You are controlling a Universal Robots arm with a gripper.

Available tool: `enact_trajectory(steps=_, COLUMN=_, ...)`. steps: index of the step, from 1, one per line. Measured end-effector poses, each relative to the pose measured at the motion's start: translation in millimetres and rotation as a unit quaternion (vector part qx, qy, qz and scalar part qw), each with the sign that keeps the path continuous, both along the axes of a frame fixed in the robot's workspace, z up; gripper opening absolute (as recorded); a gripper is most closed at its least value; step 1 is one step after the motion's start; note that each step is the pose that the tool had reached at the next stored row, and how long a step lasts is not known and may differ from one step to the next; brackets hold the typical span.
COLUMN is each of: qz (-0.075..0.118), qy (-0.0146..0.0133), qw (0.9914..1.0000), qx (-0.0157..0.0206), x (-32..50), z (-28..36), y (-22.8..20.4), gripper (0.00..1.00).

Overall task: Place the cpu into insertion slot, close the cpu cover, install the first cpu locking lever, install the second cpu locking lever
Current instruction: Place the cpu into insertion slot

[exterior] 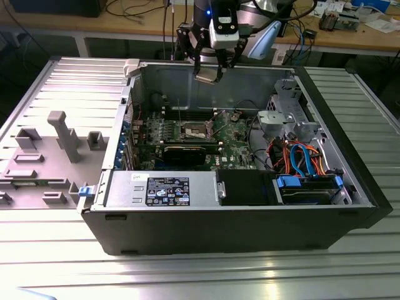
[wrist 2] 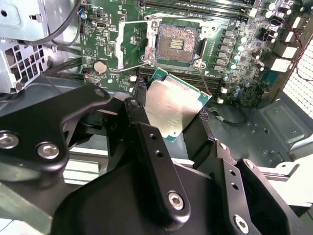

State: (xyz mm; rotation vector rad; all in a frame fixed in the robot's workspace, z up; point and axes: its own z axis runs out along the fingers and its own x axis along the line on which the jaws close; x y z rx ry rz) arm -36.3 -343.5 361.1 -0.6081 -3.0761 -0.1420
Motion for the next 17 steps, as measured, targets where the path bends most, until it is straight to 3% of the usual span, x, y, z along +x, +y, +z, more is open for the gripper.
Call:
enact_trajectory(steps=4, qz=-0.002, qy=-0.0001, qw=1.00000, qx=0.0000, x=0.0, z=-0.1, y=0.0, gripper=0.55)
enact_trajectory(steps=6, qz=-0.015, qy=0.0000, qw=0.99988, qx=-0.0002, x=-0.1, z=-0.4, y=0.0, gripper=0.55)
enact_trajectory(steps=10, qz=-0.043, qy=0.0000, qw=0.99907, qx=-0.0002, x=-0.1, z=-2.0, y=0.0, gripper=0.55)
enact_trajectory(steps=13, qz=-0.063, qy=0.0001, qw=0.99799, qx=-0.0003, x=-0.8, z=-3.1, y=0.0, gripper=0.55)
enact_trajectory(steps=17, qz=-0.072, qy=0.0000, qw=0.99743, qx=-0.0002, x=-1.7, z=-3.6, y=0.1, gripper=0.55)
